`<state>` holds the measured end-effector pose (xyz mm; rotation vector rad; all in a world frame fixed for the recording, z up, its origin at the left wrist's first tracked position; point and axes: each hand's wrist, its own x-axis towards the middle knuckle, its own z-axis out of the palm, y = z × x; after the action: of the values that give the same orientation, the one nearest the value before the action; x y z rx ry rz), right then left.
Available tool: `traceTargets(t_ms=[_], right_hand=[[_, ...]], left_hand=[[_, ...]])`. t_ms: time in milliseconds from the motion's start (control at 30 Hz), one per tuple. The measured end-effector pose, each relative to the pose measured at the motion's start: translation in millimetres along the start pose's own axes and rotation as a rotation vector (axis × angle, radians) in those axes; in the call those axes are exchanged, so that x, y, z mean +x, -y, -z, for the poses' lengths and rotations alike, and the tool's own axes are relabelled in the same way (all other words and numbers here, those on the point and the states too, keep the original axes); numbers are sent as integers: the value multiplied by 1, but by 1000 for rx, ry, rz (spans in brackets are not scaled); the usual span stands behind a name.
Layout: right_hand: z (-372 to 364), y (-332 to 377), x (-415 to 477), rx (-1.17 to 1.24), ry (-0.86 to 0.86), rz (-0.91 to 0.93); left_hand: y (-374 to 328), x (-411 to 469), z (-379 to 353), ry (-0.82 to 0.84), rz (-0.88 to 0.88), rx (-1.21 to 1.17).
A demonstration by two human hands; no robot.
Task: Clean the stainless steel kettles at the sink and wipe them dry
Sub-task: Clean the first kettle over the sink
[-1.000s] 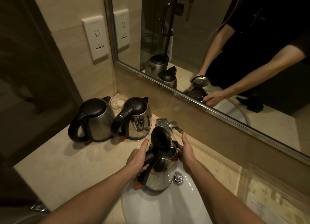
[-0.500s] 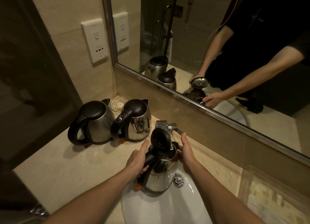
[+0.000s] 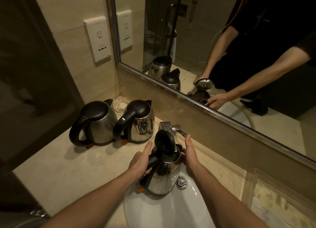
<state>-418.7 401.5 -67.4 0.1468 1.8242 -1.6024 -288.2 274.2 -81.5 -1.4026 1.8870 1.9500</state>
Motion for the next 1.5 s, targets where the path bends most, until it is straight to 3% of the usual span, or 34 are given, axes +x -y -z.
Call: traceTargets(t_ms=[233,633,1067,1200,1500], right_hand=[[-3,1,-6,26,-9,-9],[17,0,-29,-53,146,-31],[-16,14,-98,-432,52,383],[-10,14,-107,-486,-90,382],[-16,1,-119,-433,-136,248]], left_hand=[[1,0,-3,-12,10,9],[13,-6,-7,-34,36,-22],[25,-43,1,-48,-53,-8],[30,-53,9,-67,-53,19],[33,-79,35,-53,-36,17]])
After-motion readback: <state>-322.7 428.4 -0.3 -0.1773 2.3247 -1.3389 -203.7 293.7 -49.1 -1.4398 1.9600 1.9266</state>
